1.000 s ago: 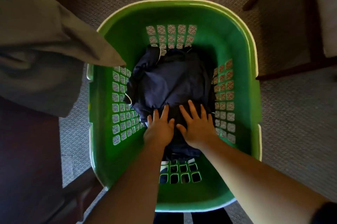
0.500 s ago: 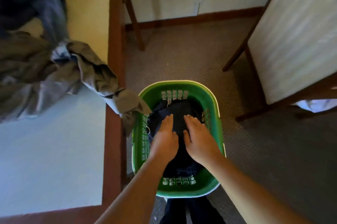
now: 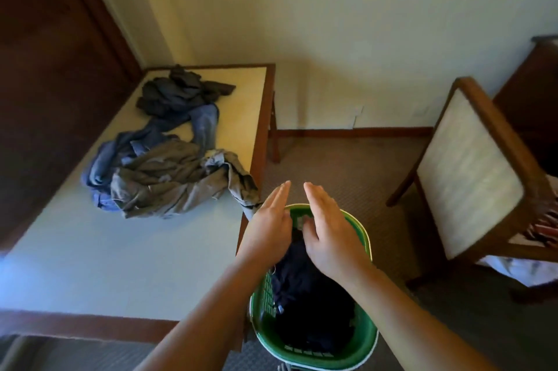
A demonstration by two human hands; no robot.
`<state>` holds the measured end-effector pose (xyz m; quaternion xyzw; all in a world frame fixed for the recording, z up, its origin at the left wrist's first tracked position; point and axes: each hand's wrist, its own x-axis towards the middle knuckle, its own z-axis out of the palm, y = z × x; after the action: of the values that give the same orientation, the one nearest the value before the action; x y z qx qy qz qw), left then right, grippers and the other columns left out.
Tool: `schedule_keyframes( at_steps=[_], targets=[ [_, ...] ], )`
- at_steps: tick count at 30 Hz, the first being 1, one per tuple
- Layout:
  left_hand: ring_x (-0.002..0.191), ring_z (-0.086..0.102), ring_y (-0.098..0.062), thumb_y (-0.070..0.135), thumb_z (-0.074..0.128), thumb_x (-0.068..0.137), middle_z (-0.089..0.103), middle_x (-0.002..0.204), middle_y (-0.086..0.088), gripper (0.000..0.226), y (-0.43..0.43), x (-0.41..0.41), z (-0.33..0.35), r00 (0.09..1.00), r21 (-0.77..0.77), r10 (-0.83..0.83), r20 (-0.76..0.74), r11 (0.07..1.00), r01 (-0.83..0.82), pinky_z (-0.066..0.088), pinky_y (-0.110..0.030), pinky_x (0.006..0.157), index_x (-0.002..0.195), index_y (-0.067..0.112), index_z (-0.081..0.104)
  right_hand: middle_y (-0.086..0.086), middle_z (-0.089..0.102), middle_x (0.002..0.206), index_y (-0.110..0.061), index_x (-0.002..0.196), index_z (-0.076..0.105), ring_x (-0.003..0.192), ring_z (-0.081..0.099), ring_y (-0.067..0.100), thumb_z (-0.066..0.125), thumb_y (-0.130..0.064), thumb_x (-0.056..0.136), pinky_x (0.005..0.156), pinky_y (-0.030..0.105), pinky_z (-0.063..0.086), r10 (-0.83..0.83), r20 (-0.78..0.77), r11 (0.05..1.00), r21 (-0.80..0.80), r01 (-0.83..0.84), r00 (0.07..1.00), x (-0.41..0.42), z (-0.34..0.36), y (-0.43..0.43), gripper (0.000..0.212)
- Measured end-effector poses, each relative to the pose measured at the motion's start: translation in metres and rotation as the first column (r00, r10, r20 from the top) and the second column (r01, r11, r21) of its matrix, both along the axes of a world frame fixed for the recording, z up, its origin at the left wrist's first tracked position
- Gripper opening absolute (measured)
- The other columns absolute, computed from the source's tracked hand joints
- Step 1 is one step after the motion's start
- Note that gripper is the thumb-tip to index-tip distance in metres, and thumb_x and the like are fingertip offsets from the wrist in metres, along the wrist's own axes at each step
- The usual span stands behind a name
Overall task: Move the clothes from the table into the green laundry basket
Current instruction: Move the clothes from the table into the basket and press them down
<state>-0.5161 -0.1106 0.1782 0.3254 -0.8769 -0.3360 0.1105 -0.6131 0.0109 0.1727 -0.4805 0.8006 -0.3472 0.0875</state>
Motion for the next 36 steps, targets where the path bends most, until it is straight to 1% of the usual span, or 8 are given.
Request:
schedule_keyframes(
  at_steps=[8,12,16,21,26,28,30,36],
  targets=[
    [0.153,0.036,-0.014,0.012,0.040,0.107,0.035,0.169,0.002,0.059,-0.025,0.030,0.060,0.956,-0.088,0.253,-0.150,0.960,-0.268,0.026,-0.017,0.115,0.164,0.023,0.030,0.004,0.033,0.167,-0.017,0.163,0.025,0.156,0.027,0.018,0.054,-0.017,0.103,0.125,0.030,0.028,0.241,-0.040,0.965,-0.099,-0.244,0.970,0.013,0.059,-0.044,0.067],
    [0.153,0.037,-0.016,0.011,0.039,0.107,0.037,0.168,0.002,0.058,-0.043,0.061,0.070,0.919,-0.100,0.351,-0.182,0.923,-0.373,0.031,-0.025,0.122,0.164,0.024,0.033,-0.002,0.032,0.166,-0.017,0.163,0.027,0.154,0.027,0.010,0.048,-0.021,0.108,0.119,0.011,0.021,0.356,-0.020,0.922,-0.152,-0.355,0.934,0.031,0.075,-0.079,0.059],
    [0.151,0.040,-0.017,0.008,0.042,0.106,0.039,0.167,0.002,0.059,-0.064,0.091,0.072,0.871,-0.101,0.446,-0.205,0.876,-0.472,0.030,-0.018,0.115,0.162,0.023,0.035,0.000,0.032,0.167,-0.018,0.163,0.027,0.156,0.025,0.011,0.048,-0.019,0.107,0.125,0.032,0.030,0.436,0.003,0.889,-0.156,-0.430,0.900,0.046,0.074,-0.118,0.060],
    [0.146,0.046,-0.019,0.008,0.041,0.106,0.041,0.165,-0.001,0.057,-0.106,0.130,0.063,0.833,-0.101,0.524,-0.178,0.832,-0.545,0.031,-0.016,0.105,0.161,0.022,0.038,-0.008,0.035,0.165,-0.023,0.162,0.031,0.151,0.026,0.001,0.050,-0.023,0.107,0.119,0.016,0.024,0.493,0.070,0.868,-0.103,-0.486,0.867,0.071,0.064,-0.167,0.058],
    [0.141,0.051,-0.022,0.007,0.043,0.104,0.046,0.162,-0.002,0.057,-0.172,0.166,0.039,0.832,-0.082,0.535,-0.147,0.831,-0.550,0.038,-0.021,0.105,0.159,0.022,0.042,-0.007,0.043,0.161,-0.025,0.158,0.040,0.149,0.037,0.006,0.058,-0.024,0.103,0.121,0.026,0.034,0.472,0.110,0.880,-0.117,-0.460,0.875,0.099,0.040,-0.231,0.057],
    [0.138,0.054,-0.024,0.007,0.043,0.103,0.046,0.162,-0.003,0.058,-0.201,0.181,0.027,0.835,-0.047,0.538,-0.116,0.837,-0.546,0.046,-0.028,0.106,0.159,0.023,0.042,-0.006,0.039,0.163,-0.025,0.159,0.037,0.152,0.032,0.011,0.065,-0.022,0.097,0.122,0.027,0.030,0.444,0.118,0.896,-0.027,-0.444,0.888,0.105,0.027,-0.262,0.068],
    [0.137,0.055,-0.025,0.007,0.042,0.103,0.045,0.162,-0.003,0.059,-0.233,0.194,0.013,0.848,-0.021,0.527,-0.063,0.848,-0.529,0.049,-0.034,0.106,0.160,0.024,0.042,-0.004,0.029,0.168,-0.027,0.162,0.027,0.157,0.024,0.018,0.071,-0.016,0.089,0.126,0.043,0.028,0.426,0.091,0.888,0.146,-0.435,0.900,0.111,0.012,-0.295,0.086],
    [0.144,0.046,-0.025,0.008,0.049,0.101,0.037,0.164,-0.004,0.063,-0.311,0.211,-0.032,0.931,-0.015,0.363,0.037,0.932,-0.363,0.038,-0.022,0.107,0.161,0.018,0.036,-0.005,-0.019,0.172,-0.038,0.163,-0.006,0.157,-0.021,0.032,0.068,-0.023,0.087,0.115,0.079,-0.008,0.304,-0.017,0.687,0.696,-0.207,0.953,0.123,-0.033,-0.362,0.108]
  ],
)
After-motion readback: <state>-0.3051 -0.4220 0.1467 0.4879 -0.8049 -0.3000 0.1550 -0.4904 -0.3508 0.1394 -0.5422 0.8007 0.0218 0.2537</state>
